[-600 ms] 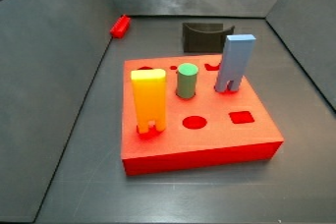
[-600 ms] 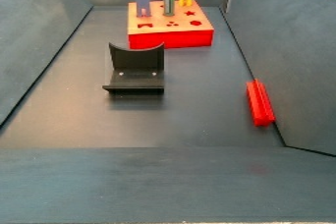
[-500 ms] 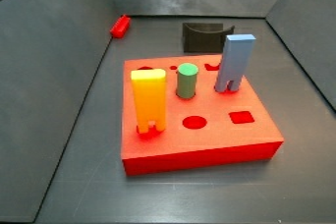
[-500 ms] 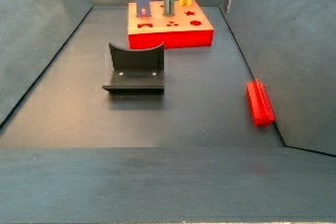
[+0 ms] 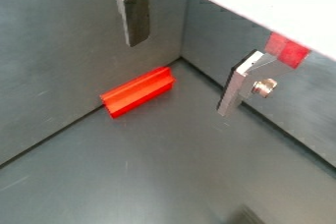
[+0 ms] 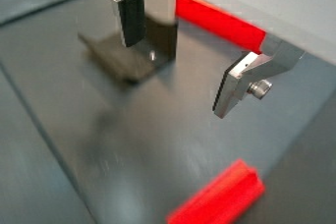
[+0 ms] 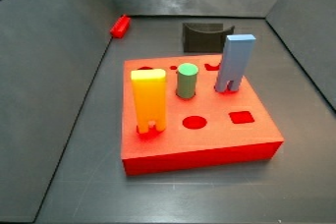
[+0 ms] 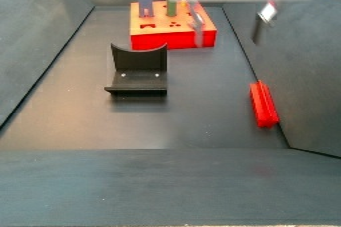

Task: Pick up the star object. Move up. Place the star object on the fixture. Regrasp the star object. Move to above the board. Insert the star object.
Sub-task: Pick up the star object.

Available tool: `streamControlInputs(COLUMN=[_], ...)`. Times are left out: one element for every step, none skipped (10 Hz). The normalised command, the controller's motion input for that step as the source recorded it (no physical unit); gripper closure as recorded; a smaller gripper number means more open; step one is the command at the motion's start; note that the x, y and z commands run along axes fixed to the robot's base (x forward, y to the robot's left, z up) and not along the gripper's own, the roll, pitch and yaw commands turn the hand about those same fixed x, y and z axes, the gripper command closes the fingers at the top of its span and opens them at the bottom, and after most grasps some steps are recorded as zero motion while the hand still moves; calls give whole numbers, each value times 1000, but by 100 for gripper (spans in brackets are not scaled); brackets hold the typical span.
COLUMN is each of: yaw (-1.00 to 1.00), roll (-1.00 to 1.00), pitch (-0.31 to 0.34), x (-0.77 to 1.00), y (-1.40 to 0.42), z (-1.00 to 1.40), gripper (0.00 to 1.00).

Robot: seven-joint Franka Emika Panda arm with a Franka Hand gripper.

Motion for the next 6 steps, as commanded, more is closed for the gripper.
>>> streamControlInputs(yaw=[200,100,51,11,0,-51], roll=[34,19,11,4,6,0], pitch=[0,0,0,0,0,-13], x=[-157,-254,-254,-54,-229,-580], y=[326,294,280,263,240,283], z=[-1000,-1000,-1000,-1000,-1000,-1000], gripper=[0,0,0,0,0,0])
